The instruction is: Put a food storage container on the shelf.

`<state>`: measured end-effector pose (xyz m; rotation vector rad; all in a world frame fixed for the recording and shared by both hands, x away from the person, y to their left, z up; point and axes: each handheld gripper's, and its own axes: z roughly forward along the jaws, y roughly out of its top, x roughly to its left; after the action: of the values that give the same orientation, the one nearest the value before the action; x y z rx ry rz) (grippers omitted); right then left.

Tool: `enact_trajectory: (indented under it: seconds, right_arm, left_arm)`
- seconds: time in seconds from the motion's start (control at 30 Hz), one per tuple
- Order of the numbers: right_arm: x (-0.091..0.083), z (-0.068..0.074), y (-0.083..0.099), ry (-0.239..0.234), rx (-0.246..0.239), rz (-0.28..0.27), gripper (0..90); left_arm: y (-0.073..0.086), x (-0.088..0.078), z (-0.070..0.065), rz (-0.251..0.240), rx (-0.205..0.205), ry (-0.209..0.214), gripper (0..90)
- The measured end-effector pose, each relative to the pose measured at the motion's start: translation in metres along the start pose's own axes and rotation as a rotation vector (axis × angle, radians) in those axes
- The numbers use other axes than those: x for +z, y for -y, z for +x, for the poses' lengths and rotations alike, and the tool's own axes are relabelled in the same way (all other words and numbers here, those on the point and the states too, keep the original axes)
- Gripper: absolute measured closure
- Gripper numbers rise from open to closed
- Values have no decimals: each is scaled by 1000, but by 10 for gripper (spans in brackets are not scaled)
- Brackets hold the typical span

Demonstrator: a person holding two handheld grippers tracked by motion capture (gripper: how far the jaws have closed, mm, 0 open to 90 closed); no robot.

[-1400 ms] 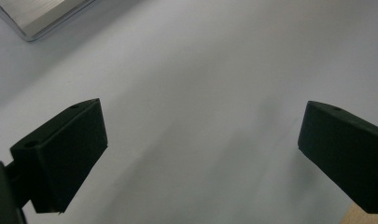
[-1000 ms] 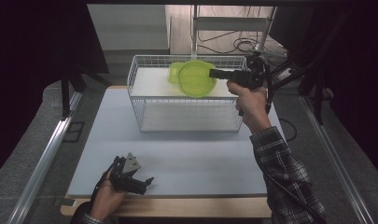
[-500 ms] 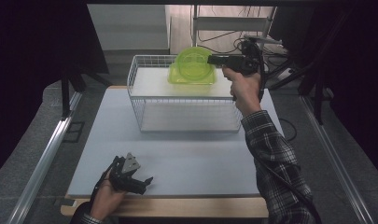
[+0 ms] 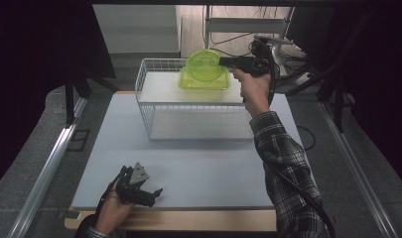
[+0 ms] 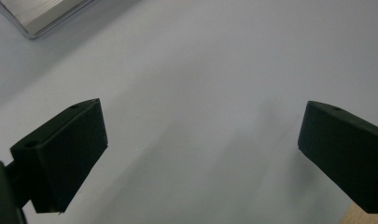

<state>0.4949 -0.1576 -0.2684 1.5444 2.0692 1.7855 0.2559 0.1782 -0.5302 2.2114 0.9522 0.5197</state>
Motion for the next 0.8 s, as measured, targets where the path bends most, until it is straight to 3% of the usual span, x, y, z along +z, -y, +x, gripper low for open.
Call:
enact_trajectory:
  seconds: [0.13, 0.37, 0.63, 0.8]
  right_arm:
    - [3, 3, 0, 59, -31, 3, 776]
    - [9, 4, -2, 117, -50, -1, 763]
    - [13, 6, -3, 143, -69, -3, 716]
    - [10, 5, -4, 129, -72, -6, 679]
  left_arm:
    - [0, 0, -1, 4, 4, -2, 10]
    - [0, 1, -1, 10, 9, 0, 11]
    - [0, 1, -2, 11, 11, -1, 12]
    - [0, 1, -2, 10, 11, -2, 12]
